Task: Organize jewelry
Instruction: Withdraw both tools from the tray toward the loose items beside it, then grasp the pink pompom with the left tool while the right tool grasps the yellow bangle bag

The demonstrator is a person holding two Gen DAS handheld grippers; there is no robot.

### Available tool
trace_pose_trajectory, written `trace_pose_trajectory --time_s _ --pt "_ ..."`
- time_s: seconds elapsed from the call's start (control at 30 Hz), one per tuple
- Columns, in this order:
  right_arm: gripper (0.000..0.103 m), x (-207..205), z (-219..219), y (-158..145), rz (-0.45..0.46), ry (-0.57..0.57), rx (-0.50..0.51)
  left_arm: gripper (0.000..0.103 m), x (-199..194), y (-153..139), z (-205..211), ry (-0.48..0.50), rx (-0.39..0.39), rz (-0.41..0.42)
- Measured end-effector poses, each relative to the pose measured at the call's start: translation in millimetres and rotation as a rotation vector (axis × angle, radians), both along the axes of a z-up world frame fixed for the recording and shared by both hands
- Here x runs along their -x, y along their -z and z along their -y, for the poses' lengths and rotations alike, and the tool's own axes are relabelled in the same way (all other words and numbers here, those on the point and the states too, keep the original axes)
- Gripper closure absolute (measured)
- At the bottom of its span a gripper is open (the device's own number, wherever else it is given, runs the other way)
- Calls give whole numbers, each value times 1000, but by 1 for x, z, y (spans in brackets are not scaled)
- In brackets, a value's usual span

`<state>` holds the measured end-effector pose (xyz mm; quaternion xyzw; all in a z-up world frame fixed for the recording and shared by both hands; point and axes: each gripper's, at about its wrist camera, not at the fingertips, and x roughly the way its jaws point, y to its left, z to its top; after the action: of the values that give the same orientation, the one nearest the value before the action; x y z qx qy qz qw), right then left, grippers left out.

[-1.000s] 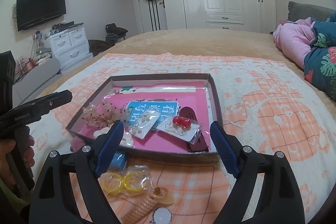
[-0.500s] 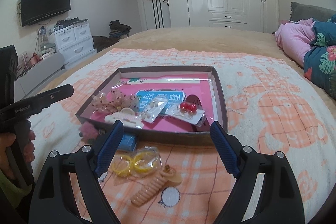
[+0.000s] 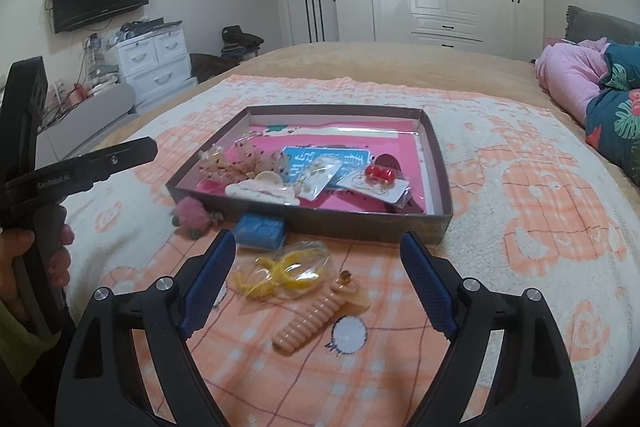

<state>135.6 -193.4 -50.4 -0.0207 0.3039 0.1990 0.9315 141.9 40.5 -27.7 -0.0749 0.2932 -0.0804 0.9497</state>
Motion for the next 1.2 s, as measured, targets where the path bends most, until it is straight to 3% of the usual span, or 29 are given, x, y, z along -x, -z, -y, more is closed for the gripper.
trace_pose_trajectory --time_s 0.7,1.2 --pt "21 20 -36 10 -3 -136 61 16 23 11 -20 -34 -23 -47" --pt "21 12 -57 29 -34 -193 147 13 25 30 -14 -11 -62 -112"
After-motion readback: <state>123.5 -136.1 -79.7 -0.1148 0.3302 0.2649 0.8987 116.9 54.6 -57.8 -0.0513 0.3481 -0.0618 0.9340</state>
